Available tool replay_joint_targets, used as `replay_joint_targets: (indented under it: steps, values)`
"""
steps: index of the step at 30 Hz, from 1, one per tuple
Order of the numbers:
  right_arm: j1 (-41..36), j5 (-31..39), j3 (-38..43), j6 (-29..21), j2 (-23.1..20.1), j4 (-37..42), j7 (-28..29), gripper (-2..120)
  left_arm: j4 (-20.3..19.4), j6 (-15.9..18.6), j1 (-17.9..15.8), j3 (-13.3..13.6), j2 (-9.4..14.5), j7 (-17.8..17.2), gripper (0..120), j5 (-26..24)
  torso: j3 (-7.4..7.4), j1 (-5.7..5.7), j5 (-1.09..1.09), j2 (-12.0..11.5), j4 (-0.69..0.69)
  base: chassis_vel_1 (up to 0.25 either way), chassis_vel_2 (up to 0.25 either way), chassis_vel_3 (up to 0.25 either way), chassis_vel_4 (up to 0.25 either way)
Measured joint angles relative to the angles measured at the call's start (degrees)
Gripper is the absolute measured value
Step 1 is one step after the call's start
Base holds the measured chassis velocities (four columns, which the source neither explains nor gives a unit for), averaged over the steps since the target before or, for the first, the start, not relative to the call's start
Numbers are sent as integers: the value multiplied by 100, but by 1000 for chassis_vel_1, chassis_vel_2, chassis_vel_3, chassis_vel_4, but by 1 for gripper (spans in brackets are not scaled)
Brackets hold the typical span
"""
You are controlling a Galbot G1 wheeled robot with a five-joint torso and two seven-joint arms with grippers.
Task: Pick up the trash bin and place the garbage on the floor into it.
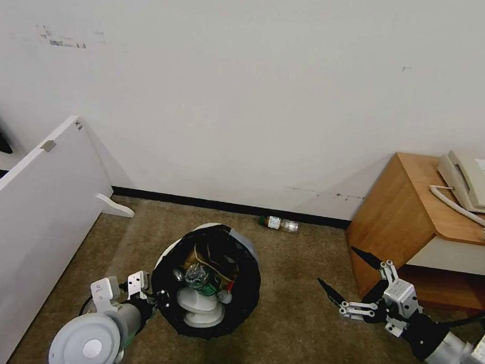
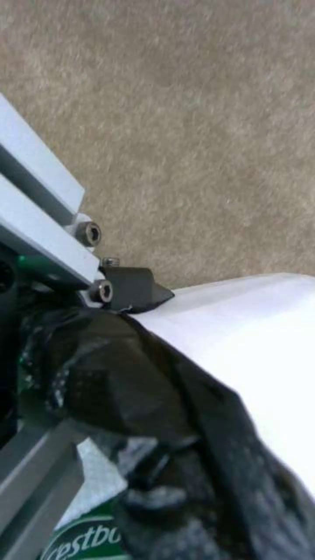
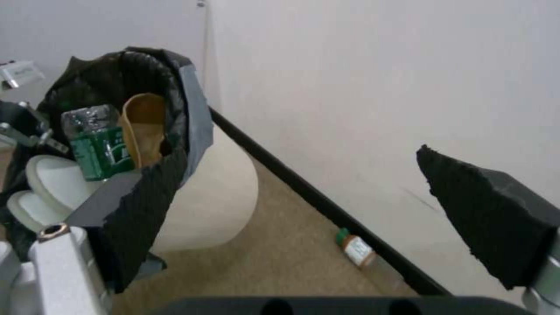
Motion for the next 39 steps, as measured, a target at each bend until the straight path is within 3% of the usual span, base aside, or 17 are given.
replay_joint_targets:
  steps: [39]
  values:
    - [-7, 80, 6, 29, 37, 16, -48, 100, 43, 0, 71, 17, -30, 91, 0, 203, 0, 0, 0, 0, 0, 26, 26, -25, -24]
